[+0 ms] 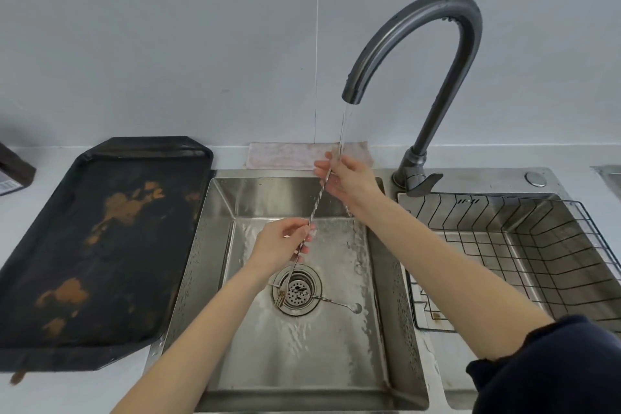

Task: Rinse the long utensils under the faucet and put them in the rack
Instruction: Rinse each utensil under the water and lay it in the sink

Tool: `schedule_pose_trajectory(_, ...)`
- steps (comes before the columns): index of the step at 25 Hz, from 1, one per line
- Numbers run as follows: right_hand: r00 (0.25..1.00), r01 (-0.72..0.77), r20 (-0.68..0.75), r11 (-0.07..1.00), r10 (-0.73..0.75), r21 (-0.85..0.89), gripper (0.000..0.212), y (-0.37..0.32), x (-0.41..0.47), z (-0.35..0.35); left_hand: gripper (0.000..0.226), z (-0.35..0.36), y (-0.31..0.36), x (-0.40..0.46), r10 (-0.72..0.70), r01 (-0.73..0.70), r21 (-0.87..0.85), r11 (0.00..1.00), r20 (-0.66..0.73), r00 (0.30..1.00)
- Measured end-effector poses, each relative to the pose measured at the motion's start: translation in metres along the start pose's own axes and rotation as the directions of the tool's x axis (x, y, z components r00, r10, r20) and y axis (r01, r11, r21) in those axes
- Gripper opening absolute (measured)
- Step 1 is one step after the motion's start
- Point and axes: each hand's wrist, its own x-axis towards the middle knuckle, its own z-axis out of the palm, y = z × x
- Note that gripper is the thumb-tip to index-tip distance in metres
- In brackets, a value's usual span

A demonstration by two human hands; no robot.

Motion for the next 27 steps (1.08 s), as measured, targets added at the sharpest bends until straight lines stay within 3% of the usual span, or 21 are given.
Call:
schedule_pose_trajectory(7,1.0,0.015,-0.018,0.998,-0.014,0.061,0.029,-0.004,0.004,-0.009,0.013,0.003,-0.018,-0.011,-0.021,0.018,0.039,0.999,0.064,0.998)
schedule_pose_trajectory(14,0.998,0.064,0.01,0.998,-0.064,0.006,0.034,0.011,-0.01,-0.006,0.019,0.007,-0.023,-0.011,-0.029,0.027,0.092,0.995,0.018,0.999)
schedule_pose_trajectory(17,0.998,0.059,0.015,0.998,-0.059,0.034,0.033,0.002,-0.01,-0.005,0.024,0.009,-0.021,-0.019,-0.045,0.044,0.028,0.999,0.067,0.997)
schedule_pose_trajectory(21,0.991,0.041,0.114,0.968,-0.071,0.247,0.03,-0.012,-0.01,0.0,0.025,0.003,-0.01,-0.027,-0.006,0.025,-0.135,0.991,0.139,0.99)
schedule_pose_trajectory(23,0.99,0.045,0.12,0.974,-0.073,0.221,0.03,-0.01,-0.009,-0.002,0.027,0.001,-0.007,-0.029,0.003,0.022,-0.156,0.987,0.161,0.987)
schedule_pose_trajectory(27,0.996,0.094,-0.01,0.991,-0.093,0.096,0.031,-0.013,0.004,-0.005,0.029,-0.003,0.002,-0.032,0.045,0.0,-0.246,0.969,0.176,0.983)
